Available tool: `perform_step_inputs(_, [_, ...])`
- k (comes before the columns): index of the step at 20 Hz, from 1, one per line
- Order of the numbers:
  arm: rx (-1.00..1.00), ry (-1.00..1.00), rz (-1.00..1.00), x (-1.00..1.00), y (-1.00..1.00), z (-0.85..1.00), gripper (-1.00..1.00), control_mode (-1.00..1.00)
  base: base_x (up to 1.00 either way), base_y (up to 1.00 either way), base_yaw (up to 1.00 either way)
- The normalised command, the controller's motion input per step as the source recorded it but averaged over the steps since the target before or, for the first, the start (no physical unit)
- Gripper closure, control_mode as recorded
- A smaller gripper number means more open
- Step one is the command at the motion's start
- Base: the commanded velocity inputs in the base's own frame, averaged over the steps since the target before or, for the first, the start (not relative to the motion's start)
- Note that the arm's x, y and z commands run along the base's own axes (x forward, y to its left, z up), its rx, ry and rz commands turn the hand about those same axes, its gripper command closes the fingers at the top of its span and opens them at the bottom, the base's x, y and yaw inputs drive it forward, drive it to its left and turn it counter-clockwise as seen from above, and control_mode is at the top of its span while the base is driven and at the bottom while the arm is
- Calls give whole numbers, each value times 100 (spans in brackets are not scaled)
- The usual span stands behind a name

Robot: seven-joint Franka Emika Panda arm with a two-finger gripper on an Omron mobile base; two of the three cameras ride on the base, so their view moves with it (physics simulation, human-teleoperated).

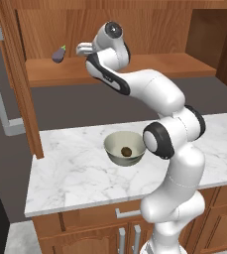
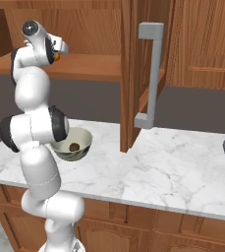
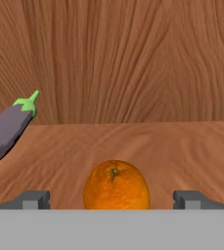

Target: Open the cabinet. Pick the kiwi and tangerine from the cabinet and place them into the bowl. Then close the cabinet.

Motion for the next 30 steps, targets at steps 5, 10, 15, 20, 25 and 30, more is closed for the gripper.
perform_step_inputs(5, [-2,0,0,0,0,-1,-100,-100,0,0,0])
perform_step_inputs(10, [-1,0,0,0,0,-7,-100,-100,0,0,0])
perform_step_inputs(15, [-1,0,0,0,0,-20,-100,-100,0,0,0])
perform_step_inputs(20, [0,0,0,2,0,-24,-100,-100,0,0,0])
perform_step_inputs(25, [0,0,0,20,0,-11,-100,-100,0,0,0])
perform_step_inputs(30, [0,0,0,36,0,-5,-100,-100,0,0,0])
